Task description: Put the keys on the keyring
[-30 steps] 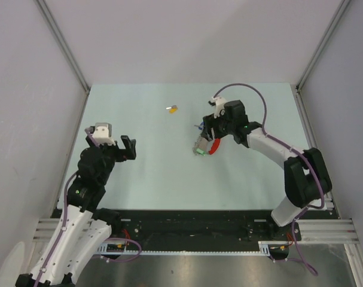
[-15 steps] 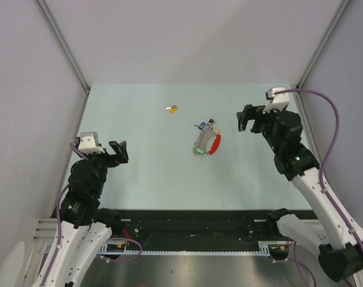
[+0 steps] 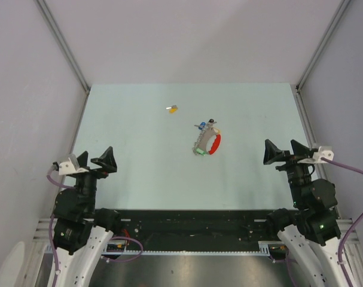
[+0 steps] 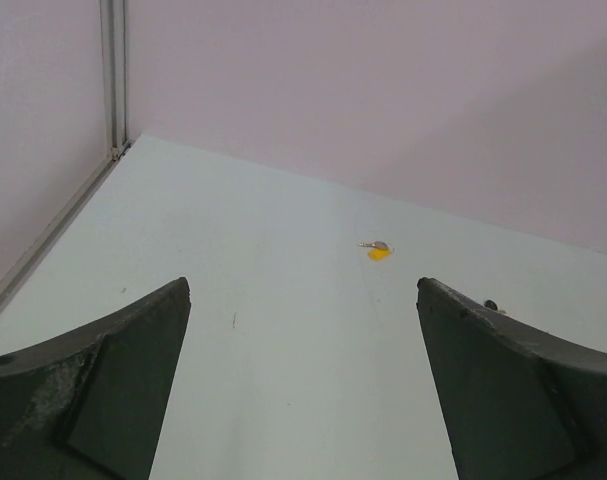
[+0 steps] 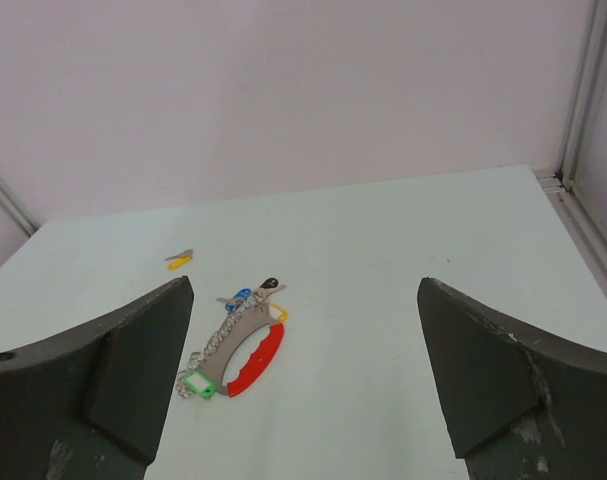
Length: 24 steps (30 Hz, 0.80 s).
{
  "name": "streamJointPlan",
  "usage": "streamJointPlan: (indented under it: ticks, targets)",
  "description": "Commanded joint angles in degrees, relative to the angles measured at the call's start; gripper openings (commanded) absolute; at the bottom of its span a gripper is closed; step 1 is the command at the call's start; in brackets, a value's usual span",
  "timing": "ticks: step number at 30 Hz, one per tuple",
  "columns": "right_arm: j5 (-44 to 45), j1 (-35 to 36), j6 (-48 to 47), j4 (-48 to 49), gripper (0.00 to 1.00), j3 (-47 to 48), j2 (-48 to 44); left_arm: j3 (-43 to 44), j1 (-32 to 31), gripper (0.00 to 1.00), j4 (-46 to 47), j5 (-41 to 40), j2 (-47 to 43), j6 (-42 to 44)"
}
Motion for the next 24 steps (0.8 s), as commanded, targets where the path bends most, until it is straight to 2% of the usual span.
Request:
streamJointPlan:
  ticks: [1, 8, 14, 24]
  targets:
    - [2.17, 0.13, -1.04, -0.31, 0.99, -0.94, -4.92, -0.71, 0.54, 1.00, 2.19, -2.45, -1.27, -0.89]
    - [2.33, 0.21, -5.18, -4.89, 1.00, -0.32, -7.13, -0.80, 0.54, 1.00, 2.10, -3.50, -0.30, -0.81]
    - [-0.99, -0.49, -4.56, -3.83, 1.00, -2.08, -7.74, -0.80, 0.54, 1.00, 2.01, -4.82, 0.40, -0.63]
    - [-1.09, -1.02, -4.13, -3.66, 1.00, -3.31, -11.08, -0.71, 0.71, 1.00, 2.28, -5.61, 2.68, -0.98]
